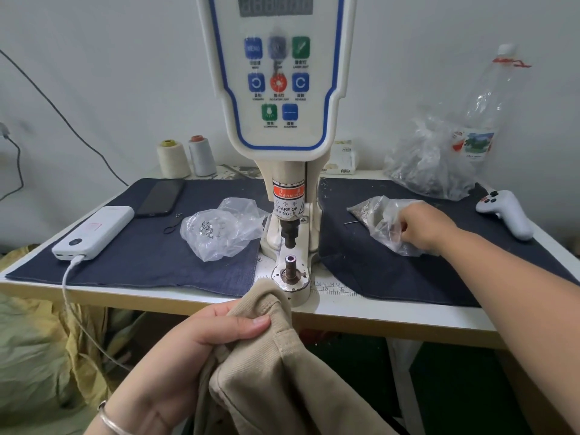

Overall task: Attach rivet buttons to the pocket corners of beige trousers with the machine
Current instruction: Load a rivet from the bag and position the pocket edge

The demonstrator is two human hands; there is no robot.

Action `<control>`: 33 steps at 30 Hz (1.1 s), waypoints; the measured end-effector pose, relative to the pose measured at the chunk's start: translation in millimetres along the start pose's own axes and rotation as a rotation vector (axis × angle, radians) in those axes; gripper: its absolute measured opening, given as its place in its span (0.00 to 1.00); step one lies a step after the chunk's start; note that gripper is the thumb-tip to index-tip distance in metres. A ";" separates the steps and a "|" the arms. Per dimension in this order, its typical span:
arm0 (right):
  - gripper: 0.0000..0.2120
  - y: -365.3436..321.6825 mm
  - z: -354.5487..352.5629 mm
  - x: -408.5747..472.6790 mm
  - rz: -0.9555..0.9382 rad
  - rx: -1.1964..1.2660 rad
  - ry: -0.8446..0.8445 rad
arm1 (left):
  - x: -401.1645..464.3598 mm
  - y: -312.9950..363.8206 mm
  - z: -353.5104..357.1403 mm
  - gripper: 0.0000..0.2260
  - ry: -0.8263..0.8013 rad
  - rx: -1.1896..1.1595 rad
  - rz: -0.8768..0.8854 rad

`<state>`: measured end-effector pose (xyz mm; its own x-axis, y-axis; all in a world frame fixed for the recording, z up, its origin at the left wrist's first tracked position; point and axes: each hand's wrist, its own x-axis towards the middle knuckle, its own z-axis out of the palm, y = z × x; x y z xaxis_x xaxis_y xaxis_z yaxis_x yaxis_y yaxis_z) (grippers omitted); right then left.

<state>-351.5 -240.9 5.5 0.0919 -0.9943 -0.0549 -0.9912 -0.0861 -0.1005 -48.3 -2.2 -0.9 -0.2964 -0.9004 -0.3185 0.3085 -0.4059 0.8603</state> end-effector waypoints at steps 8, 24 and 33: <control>0.09 0.3 7.9 -4.9 0.049 0.060 0.036 | -7.8 3.0 3.2 0.20 0.011 -0.012 0.009; 0.05 8.4 -3.4 -55.4 0.032 0.551 0.762 | -11.2 4.2 12.2 0.16 0.011 -0.080 0.014; 0.05 -6.2 -8.8 -42.6 0.119 1.002 0.568 | -13.9 4.9 10.8 0.17 0.012 -0.061 0.018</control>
<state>-350.1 -198.6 17.2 -0.3051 -0.9000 0.3115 -0.4474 -0.1533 -0.8811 -52.4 10.0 12.0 -0.2797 -0.9091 -0.3086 0.3685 -0.3985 0.8399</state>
